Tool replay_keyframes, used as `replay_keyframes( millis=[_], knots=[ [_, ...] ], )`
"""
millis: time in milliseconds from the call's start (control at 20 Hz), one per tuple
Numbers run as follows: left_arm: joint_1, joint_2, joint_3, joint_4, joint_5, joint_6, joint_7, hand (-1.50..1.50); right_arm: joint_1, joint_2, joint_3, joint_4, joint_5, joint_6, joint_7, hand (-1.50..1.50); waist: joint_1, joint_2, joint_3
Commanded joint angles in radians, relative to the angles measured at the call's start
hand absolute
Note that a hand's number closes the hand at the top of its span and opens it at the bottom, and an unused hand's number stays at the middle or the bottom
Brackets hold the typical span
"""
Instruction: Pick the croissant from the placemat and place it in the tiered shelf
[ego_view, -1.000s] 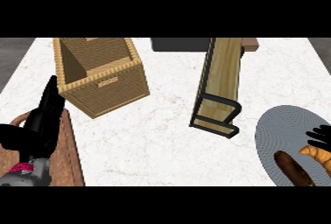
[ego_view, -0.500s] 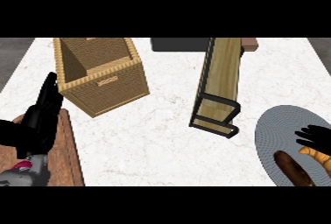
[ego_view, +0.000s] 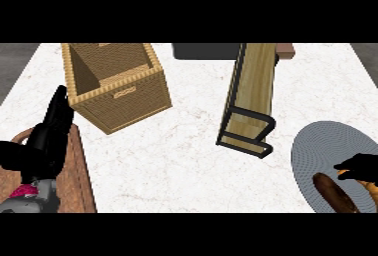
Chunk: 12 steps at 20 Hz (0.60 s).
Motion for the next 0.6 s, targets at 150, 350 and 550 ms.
replay_keyframes(
  millis=[150,350,550],
  knots=[
    [-0.027,0.001,0.037,0.032,0.001,-0.029,0.012,0.00,-0.013,0.012,-0.026,0.111,0.005,-0.220,-0.157,1.50,-0.003,0.004,0.005],
    [-0.022,-0.064,-0.034,0.000,-0.064,0.032,0.010,0.00,-0.084,0.087,0.074,0.051,0.042,-0.171,-0.136,1.50,0.009,0.005,0.005],
    [-0.033,-0.028,0.006,0.003,-0.031,-0.005,0.031,0.00,-0.172,0.090,0.139,-0.013,0.037,-0.067,-0.165,1.50,0.013,0.004,0.004]
  ],
)
